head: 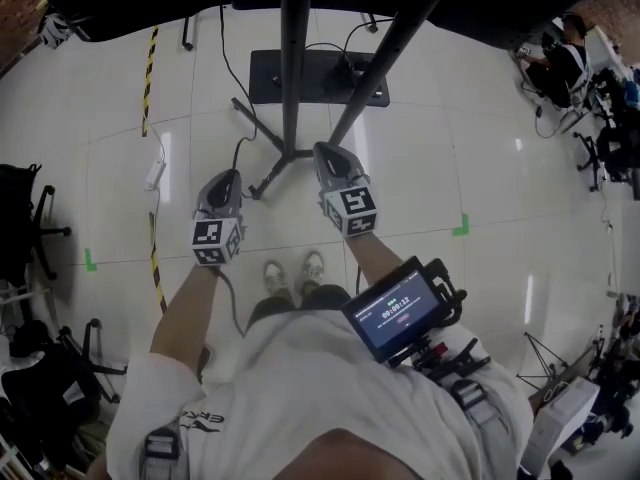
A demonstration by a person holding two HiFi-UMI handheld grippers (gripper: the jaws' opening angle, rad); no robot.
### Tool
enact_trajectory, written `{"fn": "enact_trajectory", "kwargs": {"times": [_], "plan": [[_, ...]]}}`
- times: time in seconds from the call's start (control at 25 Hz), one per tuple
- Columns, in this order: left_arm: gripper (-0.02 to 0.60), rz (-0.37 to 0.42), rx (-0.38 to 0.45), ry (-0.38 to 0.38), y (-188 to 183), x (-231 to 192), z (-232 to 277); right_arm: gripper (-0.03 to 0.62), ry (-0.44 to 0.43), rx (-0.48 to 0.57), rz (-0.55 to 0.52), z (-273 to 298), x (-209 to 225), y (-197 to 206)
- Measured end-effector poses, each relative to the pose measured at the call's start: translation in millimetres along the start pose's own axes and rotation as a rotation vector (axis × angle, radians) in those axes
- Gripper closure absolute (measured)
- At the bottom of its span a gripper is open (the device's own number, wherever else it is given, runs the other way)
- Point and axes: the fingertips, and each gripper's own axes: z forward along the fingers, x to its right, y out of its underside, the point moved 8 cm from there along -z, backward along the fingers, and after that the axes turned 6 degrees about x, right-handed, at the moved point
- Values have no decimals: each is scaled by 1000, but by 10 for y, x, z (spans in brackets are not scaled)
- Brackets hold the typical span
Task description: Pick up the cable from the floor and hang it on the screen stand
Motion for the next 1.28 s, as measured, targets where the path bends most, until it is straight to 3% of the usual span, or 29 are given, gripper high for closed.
{"fn": "enact_trajectory", "kwargs": {"times": [0.24, 0.56, 0.92, 1.28], "plan": [[560, 68, 169, 15, -950, -91, -160, 585, -33, 82, -55, 46, -174, -635], [560, 163, 336, 170, -2202, 287, -201, 583, -116, 245, -206, -107, -261, -1624], [560, 234, 459, 381, -3281, 699, -40, 552, -103, 401, -315, -210, -264, -2456], [560, 295, 492, 571, -4073, 983, 166, 490, -14, 490, -376, -346, 35, -3097]]}}
